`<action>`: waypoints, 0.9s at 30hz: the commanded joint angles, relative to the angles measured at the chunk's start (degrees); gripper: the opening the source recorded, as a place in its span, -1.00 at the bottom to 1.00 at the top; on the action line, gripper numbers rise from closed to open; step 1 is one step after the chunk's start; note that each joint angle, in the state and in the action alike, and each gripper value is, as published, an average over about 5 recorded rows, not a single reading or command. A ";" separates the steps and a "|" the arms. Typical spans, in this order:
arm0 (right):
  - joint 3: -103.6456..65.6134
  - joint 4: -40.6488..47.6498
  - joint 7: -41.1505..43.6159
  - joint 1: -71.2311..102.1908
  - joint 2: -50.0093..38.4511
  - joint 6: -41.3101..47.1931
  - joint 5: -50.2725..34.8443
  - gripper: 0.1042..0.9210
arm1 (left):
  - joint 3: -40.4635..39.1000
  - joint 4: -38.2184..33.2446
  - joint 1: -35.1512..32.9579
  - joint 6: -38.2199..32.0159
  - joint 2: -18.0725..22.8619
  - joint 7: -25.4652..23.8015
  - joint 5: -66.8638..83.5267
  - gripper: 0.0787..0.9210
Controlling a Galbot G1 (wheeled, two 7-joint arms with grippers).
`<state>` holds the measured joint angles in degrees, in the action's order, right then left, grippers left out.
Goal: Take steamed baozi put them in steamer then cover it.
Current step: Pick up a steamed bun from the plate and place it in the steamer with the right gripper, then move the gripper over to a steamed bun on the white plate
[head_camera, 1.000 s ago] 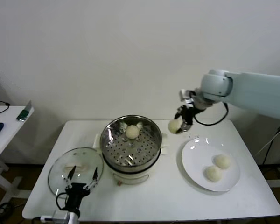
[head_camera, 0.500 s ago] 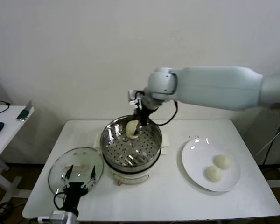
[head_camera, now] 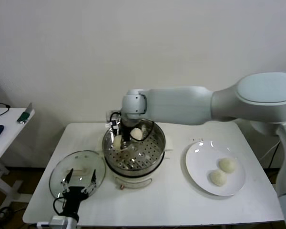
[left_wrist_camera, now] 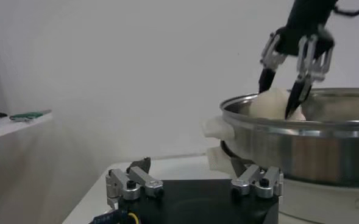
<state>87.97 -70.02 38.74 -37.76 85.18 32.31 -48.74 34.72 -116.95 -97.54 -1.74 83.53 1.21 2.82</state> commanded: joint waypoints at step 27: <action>7.76 -18.30 10.18 -19.43 -25.18 -7.85 0.65 0.76 | 0.41 0.74 0.68 0.14 -0.03 0.03 0.19 0.77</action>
<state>91.55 -77.14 43.73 -46.14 74.89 27.79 -46.91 35.04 -116.56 -97.05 -1.67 83.64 1.28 2.91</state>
